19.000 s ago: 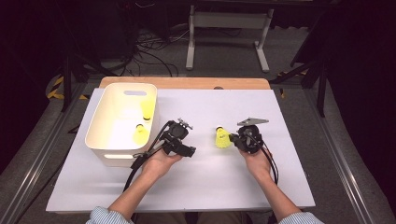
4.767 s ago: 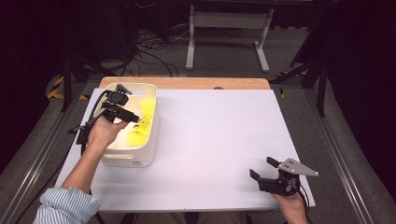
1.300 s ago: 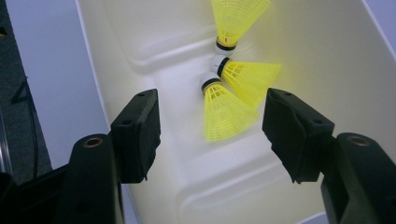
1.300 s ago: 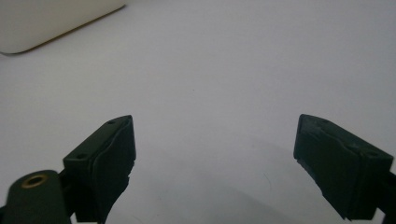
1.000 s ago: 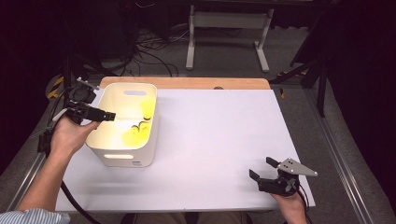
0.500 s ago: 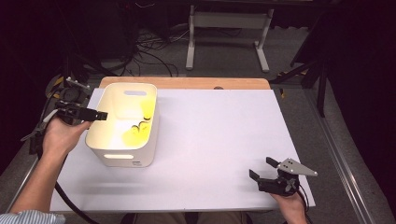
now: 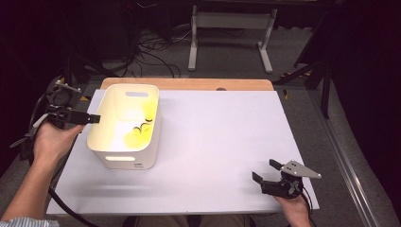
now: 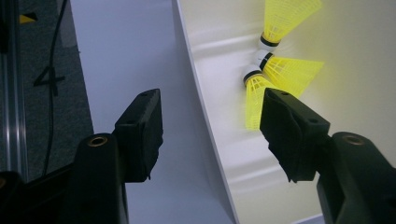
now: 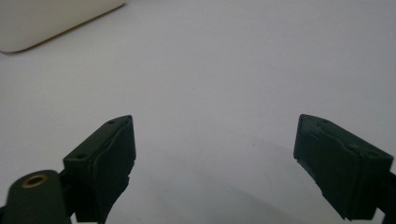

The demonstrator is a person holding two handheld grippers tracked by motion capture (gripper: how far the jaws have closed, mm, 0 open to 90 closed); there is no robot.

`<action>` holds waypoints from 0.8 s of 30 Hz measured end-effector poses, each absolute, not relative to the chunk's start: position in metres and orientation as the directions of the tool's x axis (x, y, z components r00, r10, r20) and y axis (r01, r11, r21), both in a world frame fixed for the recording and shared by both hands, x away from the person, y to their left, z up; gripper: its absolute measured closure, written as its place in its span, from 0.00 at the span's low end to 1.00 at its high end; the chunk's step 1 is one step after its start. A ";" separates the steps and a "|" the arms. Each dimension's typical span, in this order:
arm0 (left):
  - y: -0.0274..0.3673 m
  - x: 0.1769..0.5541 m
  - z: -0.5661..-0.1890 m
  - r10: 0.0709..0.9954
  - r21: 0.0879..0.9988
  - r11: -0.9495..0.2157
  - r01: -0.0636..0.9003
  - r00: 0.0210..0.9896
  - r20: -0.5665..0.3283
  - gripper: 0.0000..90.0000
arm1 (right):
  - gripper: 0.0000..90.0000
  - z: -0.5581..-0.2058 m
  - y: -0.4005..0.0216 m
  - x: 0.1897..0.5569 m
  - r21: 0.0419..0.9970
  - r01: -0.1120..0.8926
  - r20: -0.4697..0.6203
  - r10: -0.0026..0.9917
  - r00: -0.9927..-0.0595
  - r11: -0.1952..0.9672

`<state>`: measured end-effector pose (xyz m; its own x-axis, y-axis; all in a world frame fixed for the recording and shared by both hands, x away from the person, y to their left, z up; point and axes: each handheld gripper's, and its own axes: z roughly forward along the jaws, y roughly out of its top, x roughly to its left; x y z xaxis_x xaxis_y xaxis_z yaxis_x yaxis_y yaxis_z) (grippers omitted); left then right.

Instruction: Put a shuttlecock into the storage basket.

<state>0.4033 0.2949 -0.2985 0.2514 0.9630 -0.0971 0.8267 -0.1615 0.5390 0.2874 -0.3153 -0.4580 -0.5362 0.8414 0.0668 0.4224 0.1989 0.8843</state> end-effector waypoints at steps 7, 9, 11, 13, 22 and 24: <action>0.303 0.399 -0.299 0.967 0.543 -0.137 0.828 0.231 -0.108 0.45 | 0.15 -0.458 -0.315 0.288 0.885 0.421 0.065 0.842 -0.536 0.200; 0.305 0.399 -0.300 0.967 0.544 -0.135 0.828 0.229 -0.109 0.45 | 0.15 -0.458 -0.315 0.288 0.885 0.422 0.066 0.842 -0.536 0.199; 0.306 0.398 -0.300 0.968 0.543 -0.129 0.830 0.225 -0.113 0.45 | 0.15 -0.458 -0.315 0.287 0.884 0.422 0.064 0.842 -0.535 0.201; 0.308 0.398 -0.301 0.968 0.542 -0.127 0.831 0.223 -0.114 0.45 | 0.15 -0.458 -0.315 0.287 0.884 0.422 0.065 0.842 -0.536 0.201; 0.316 0.395 -0.305 0.973 0.546 -0.101 0.832 0.197 -0.122 0.45 | 0.15 -0.458 -0.315 0.288 0.885 0.421 0.066 0.842 -0.536 0.199; 0.317 0.394 -0.306 0.974 0.544 -0.096 0.834 0.192 -0.123 0.45 | 0.15 -0.458 -0.315 0.288 0.884 0.422 0.065 0.842 -0.535 0.200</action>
<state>0.3939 0.3174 -0.3058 0.1918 0.9737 -0.1230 0.8339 -0.0956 0.5436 0.2875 -0.3149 -0.4580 -0.5351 0.8423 0.0648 0.4220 0.2001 0.8843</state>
